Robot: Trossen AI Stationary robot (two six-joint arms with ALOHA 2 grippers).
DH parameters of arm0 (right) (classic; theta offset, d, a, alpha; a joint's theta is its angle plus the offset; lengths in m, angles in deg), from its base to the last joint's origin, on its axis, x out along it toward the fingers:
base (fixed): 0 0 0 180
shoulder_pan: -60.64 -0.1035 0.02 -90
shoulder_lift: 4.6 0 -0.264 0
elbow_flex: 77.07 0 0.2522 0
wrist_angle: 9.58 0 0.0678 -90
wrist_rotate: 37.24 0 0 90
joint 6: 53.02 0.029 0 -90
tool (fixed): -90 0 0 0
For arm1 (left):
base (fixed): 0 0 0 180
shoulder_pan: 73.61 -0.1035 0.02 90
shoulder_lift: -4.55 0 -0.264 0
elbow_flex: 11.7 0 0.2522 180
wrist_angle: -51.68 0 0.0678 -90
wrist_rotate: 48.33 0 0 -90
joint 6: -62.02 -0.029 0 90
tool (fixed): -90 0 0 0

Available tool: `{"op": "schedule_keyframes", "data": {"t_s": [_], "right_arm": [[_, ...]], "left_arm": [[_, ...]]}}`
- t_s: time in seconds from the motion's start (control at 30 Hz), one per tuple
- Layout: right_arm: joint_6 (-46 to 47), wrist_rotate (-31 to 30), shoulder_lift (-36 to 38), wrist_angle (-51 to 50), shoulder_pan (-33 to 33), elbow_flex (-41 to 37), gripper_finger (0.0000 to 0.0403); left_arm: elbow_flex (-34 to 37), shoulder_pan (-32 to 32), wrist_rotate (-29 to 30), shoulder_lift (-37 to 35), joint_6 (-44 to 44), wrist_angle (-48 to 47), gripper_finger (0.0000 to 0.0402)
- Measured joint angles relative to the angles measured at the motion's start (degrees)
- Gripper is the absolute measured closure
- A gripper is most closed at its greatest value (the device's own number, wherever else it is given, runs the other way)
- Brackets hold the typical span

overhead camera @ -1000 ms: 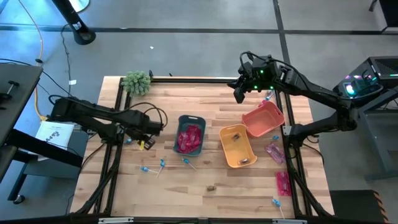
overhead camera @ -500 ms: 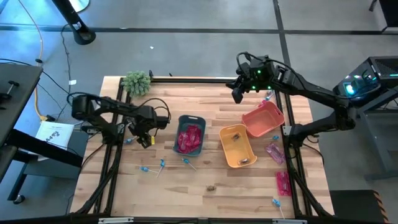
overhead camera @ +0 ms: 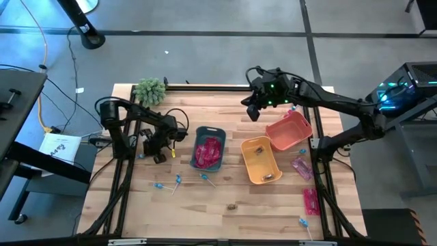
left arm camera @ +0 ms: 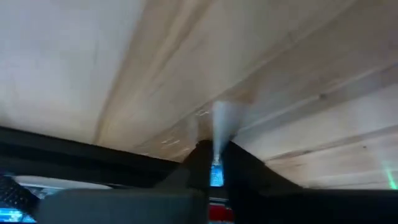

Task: Sort candy
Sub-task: Put the blue lollipop into the orange bin

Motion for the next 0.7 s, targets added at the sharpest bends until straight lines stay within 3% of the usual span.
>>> {"op": "schedule_keyframes", "data": {"t_s": [0.17, 0.33, 0.57, 0.7], "right_arm": [[-0.03, 0.03, 0.14, -0.25, 0.04, 0.00, 0.0402], [-0.37, 0.04, 0.48, -0.24, 0.20, 0.00, 0.0402], [-1.36, -1.12, 6.12, 2.24, 0.20, 0.00, 0.0402], [-0.60, -1.52, 9.46, 0.69, 0.20, 0.00, 0.0402]], "left_arm": [[-1.67, 0.04, 0.58, -2.02, -2.23, -0.49, 0.0397], [-6.71, 0.04, 0.58, -9.97, -1.05, -1.76, 0.0399], [-18.37, -0.02, 6.37, -24.20, 5.57, -3.56, 0.0401], [-25.76, 0.29, 7.41, -28.64, 5.12, 4.06, 0.0401]]}}
